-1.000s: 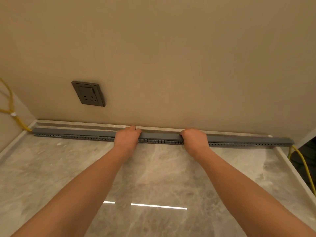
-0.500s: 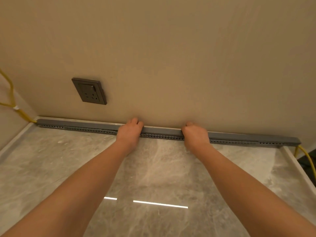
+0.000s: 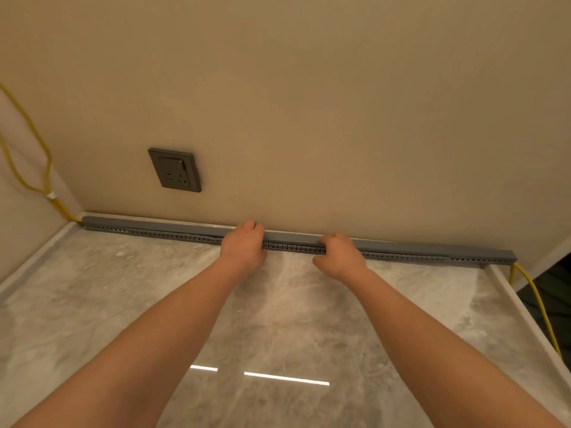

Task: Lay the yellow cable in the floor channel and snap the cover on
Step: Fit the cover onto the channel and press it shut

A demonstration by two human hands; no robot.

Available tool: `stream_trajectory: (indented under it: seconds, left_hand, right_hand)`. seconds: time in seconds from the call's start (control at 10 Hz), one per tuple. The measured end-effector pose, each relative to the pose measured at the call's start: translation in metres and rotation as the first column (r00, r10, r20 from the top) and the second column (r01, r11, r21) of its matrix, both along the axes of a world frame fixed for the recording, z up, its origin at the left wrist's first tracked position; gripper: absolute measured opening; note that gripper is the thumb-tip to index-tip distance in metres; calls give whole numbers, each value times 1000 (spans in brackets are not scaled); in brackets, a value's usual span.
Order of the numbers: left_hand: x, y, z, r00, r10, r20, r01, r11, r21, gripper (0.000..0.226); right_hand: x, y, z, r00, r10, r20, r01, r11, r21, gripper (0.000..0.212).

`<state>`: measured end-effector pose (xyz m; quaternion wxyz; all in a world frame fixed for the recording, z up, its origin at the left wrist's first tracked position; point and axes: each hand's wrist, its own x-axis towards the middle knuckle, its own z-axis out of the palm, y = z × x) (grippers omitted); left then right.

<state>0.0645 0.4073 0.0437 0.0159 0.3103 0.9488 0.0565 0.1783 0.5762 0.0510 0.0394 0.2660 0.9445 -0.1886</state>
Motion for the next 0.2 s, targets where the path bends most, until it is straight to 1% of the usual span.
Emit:
stream_trajectory:
  seconds: [0.1,0.2]
  left_hand:
    - [11,-1,10,996,21,86,-28,996,80,42]
    - [24,-3,22,997,22,77,-32,989,144,43]
  right_hand:
    - [9,-11,8,998,-42,-39,36,991,-127,52]
    - [16,-22,18,993,-75,-93,56,980,-191,49]
